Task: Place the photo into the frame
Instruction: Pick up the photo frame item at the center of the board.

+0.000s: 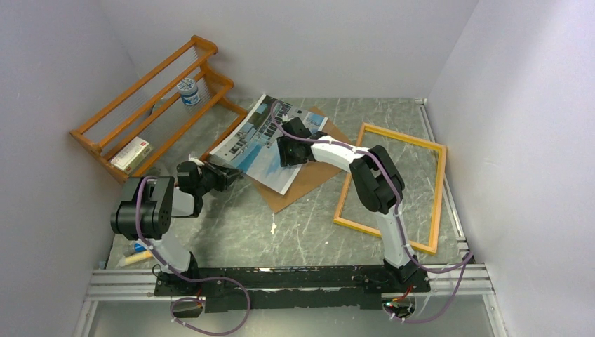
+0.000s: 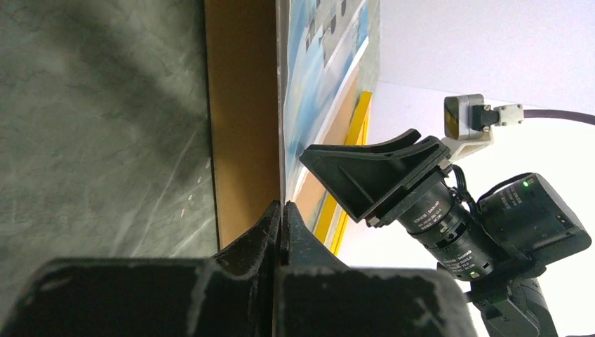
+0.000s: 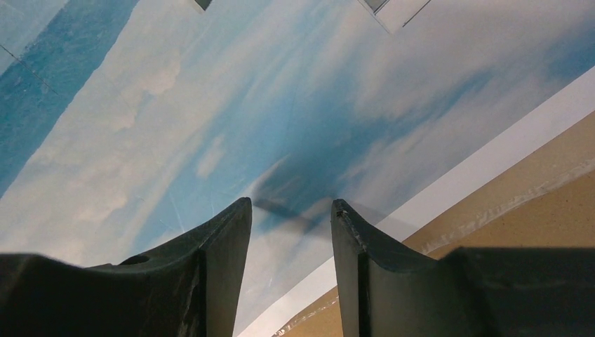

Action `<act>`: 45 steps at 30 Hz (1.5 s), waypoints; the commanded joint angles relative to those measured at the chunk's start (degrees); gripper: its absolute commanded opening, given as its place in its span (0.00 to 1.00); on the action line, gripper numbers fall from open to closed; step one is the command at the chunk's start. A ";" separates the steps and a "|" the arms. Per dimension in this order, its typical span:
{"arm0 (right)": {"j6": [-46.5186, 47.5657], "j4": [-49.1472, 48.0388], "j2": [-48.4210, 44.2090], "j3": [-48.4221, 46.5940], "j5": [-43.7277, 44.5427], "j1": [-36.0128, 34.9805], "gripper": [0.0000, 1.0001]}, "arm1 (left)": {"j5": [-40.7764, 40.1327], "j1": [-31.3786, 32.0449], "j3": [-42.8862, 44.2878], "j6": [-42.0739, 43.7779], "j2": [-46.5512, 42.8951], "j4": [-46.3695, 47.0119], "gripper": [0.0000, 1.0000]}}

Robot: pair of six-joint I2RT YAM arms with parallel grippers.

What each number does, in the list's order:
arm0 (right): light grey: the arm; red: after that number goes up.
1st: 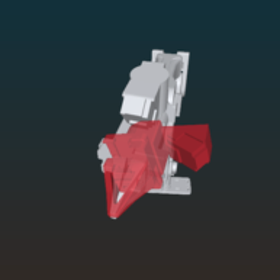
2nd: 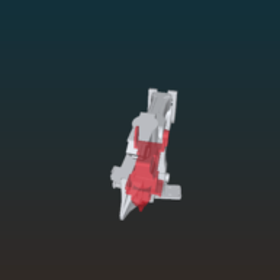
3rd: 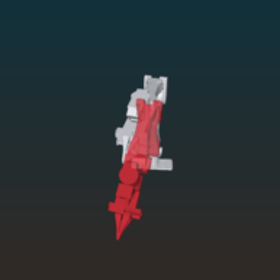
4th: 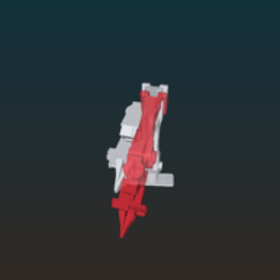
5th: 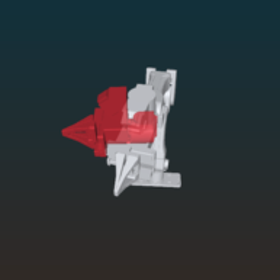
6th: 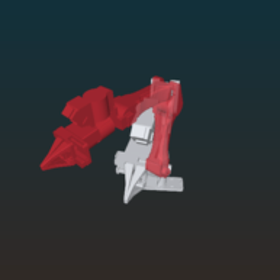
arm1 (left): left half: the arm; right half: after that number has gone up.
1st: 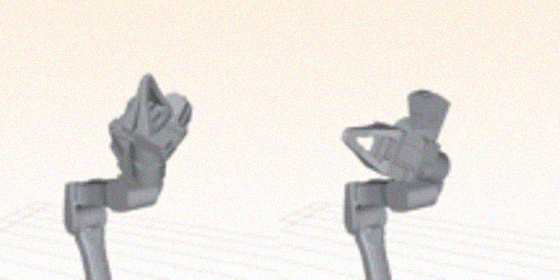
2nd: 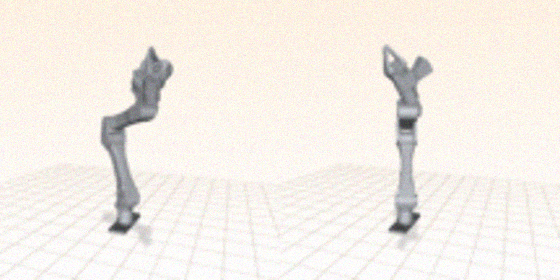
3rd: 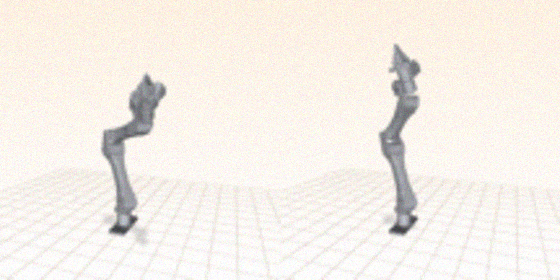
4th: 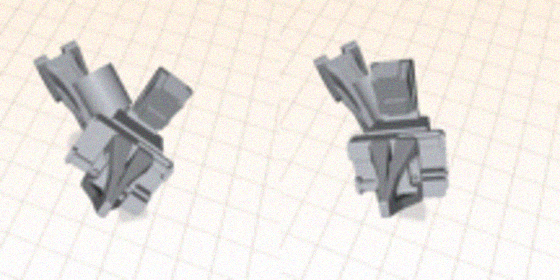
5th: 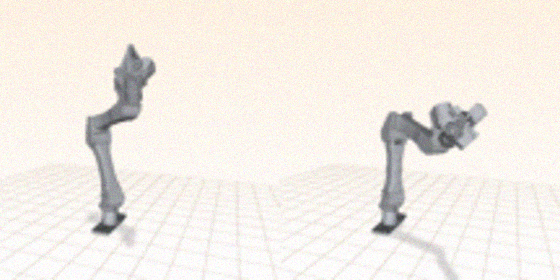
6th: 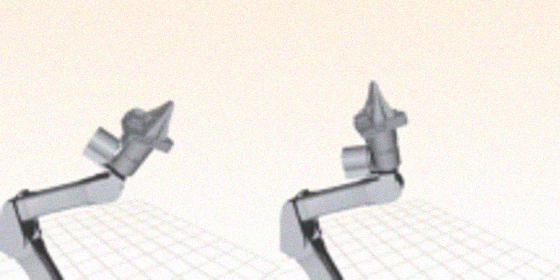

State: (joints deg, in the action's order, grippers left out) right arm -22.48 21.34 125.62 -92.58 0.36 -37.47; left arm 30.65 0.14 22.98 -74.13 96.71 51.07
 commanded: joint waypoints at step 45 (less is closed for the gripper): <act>2.76 4.14 -33.40 5.34 -0.54 -10.04 0.63 | -10.07 0.30 71.99 44.43 -15.59 -118.25 0.03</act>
State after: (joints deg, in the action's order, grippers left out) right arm -19.92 28.42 92.95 -85.78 -2.00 -46.09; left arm 25.87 0.51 89.65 -34.63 82.32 -61.14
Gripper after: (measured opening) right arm 0.623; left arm 0.033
